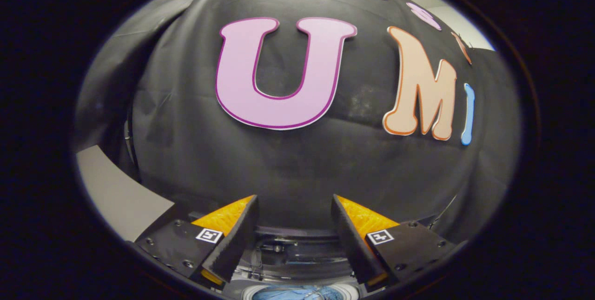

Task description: Put the clothes into the washing machine and then close the washing machine lid.

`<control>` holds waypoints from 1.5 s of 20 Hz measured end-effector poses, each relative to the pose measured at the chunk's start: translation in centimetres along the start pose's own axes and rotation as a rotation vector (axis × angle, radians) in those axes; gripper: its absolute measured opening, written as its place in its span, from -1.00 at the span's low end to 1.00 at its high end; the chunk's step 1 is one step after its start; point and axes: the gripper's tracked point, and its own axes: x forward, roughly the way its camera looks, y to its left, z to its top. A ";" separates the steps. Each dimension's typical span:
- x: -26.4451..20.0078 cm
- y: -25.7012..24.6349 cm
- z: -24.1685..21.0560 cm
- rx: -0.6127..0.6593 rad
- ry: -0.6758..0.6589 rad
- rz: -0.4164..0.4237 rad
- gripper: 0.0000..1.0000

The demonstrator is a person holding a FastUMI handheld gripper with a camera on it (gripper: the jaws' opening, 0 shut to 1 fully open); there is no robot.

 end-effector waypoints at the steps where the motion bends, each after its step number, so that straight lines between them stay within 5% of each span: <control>1: 0.4 0.3 -0.5 0.001 0.014 0.005 0.88; 8: -1.4 0.6 -1.5 0.102 0.017 0.034 0.88; 30: -16.3 0.1 -8.6 0.012 0.023 0.095 0.94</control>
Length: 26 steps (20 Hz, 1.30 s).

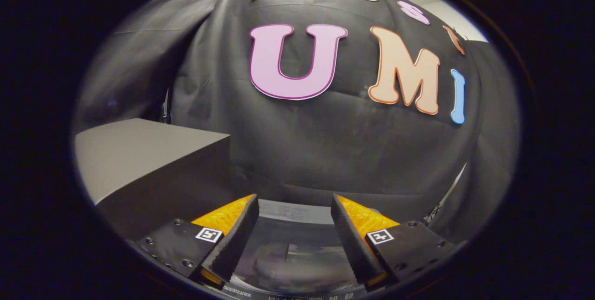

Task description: Put the clothes into the washing machine and then close the washing machine lid.

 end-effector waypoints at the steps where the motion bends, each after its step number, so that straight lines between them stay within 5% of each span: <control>1: -0.5 -0.1 -0.1 0.011 -0.002 0.003 0.94; 19: -7.9 -6.2 -1.0 0.082 -0.116 0.012 0.94; 26: -10.1 -10.6 -5.5 0.124 -0.130 -0.019 0.94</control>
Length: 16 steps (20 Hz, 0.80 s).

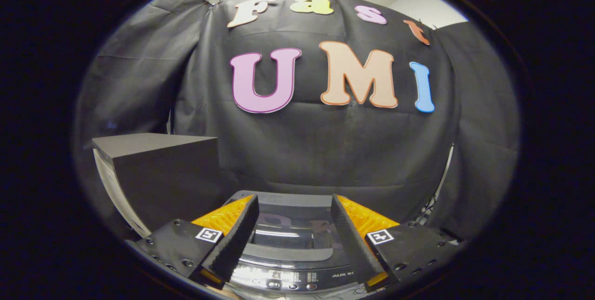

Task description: Put the clothes into the washing machine and then close the washing machine lid.

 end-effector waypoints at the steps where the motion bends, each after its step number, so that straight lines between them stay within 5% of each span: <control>1: -0.6 -0.5 -0.8 0.003 -0.001 0.001 0.94; 16: -13.2 -6.2 -9.2 -0.014 -0.073 0.082 0.98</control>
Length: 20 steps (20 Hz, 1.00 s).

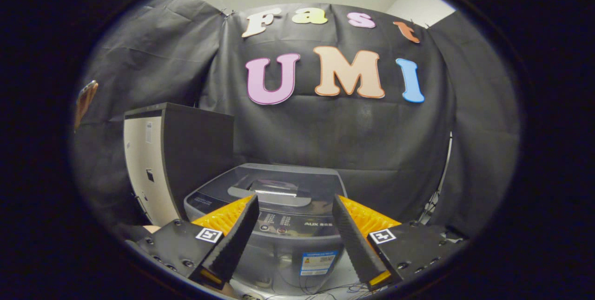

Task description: Put the clothes into the washing machine and then close the washing machine lid.

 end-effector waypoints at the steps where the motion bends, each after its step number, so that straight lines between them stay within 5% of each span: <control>1: -0.7 -0.6 -0.1 0.001 -0.008 -0.013 0.98; 8: -4.6 -1.5 -1.7 0.104 -0.050 -0.041 0.97; 20: -5.9 -1.5 -4.0 0.063 -0.009 -0.107 0.93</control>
